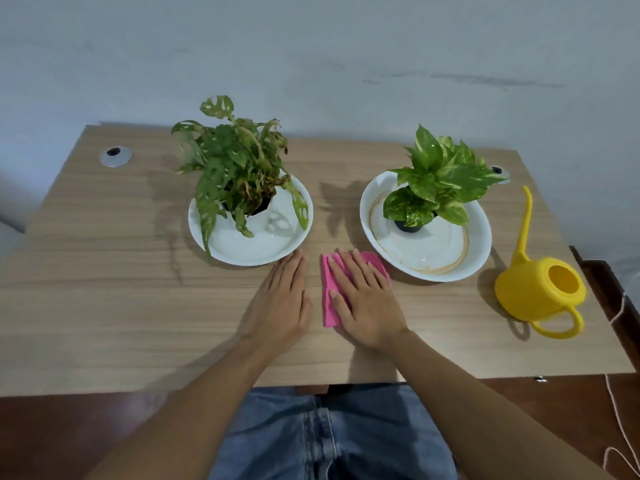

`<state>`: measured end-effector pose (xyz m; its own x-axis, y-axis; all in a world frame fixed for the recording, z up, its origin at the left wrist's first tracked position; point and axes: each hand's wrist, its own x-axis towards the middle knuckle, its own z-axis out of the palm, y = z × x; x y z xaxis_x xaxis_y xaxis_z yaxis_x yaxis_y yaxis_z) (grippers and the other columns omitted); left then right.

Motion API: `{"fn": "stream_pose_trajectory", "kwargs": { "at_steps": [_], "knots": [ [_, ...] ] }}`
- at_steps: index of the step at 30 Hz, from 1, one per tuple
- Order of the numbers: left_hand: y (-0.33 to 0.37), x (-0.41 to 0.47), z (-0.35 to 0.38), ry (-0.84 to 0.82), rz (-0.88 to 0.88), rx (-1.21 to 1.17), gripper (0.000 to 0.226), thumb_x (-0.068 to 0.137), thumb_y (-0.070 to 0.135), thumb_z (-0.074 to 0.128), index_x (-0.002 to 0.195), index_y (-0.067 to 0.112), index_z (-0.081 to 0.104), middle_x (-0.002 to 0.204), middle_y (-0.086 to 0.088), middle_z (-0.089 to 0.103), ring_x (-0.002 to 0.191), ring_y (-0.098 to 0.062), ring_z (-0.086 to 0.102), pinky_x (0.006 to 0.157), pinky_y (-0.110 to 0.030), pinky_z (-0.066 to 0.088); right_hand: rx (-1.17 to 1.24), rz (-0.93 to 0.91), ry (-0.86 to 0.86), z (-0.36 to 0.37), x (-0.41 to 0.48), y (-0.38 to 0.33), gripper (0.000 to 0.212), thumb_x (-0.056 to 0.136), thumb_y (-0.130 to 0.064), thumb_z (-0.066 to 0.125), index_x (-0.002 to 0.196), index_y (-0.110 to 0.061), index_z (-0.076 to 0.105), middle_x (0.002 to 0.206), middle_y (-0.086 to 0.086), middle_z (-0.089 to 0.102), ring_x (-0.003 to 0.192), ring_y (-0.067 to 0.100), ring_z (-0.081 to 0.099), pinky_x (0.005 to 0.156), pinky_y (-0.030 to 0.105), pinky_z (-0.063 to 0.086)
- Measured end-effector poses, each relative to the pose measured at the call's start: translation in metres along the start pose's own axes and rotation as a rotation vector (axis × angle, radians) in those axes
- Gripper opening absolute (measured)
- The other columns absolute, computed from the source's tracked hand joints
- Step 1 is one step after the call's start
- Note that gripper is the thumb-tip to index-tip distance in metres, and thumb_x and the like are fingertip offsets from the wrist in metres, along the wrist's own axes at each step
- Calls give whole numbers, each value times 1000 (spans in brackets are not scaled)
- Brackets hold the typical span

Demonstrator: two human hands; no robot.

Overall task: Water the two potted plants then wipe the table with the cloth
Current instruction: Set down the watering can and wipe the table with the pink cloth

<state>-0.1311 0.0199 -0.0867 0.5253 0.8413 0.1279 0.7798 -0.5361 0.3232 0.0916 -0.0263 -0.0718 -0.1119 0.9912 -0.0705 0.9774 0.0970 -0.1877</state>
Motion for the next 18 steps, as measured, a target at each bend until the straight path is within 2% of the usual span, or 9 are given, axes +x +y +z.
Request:
{"fn": "stream_pose_trajectory", "kwargs": {
  "at_steps": [4,9,13,18],
  "knots": [
    [-22,-28,-11,-4,15,-2,70,111,29,44,173,2,29,183,-15,26,171,-25,21,139,-46,20,54,-24,-56,-4,65,-10,68,117,-58,12,179,-35,-4,187,-8,-7,173,18,-8,138,45,2],
    [-61,-57,-30,17,-53,-29,66,113,28,46,173,6,32,180,-10,32,169,-25,28,138,-47,24,73,29,-59,-7,113,-21,70,117,-56,15,180,-30,-1,188,-1,-8,172,20,-11,137,44,-4],
    [-102,-71,-40,14,-85,-11,65,115,33,41,173,7,32,181,-10,30,168,-26,29,136,-50,27,66,34,-56,-7,101,-27,69,117,-57,11,179,-30,-5,187,-3,-12,171,18,-15,136,42,-8],
    [-149,-82,-61,29,-180,20,67,112,35,44,170,2,37,178,-15,35,164,-32,36,136,-48,28,2,-22,-33,4,60,-39,69,117,-57,10,180,-28,4,187,-3,-4,172,17,-9,138,44,2]
  ]
}}
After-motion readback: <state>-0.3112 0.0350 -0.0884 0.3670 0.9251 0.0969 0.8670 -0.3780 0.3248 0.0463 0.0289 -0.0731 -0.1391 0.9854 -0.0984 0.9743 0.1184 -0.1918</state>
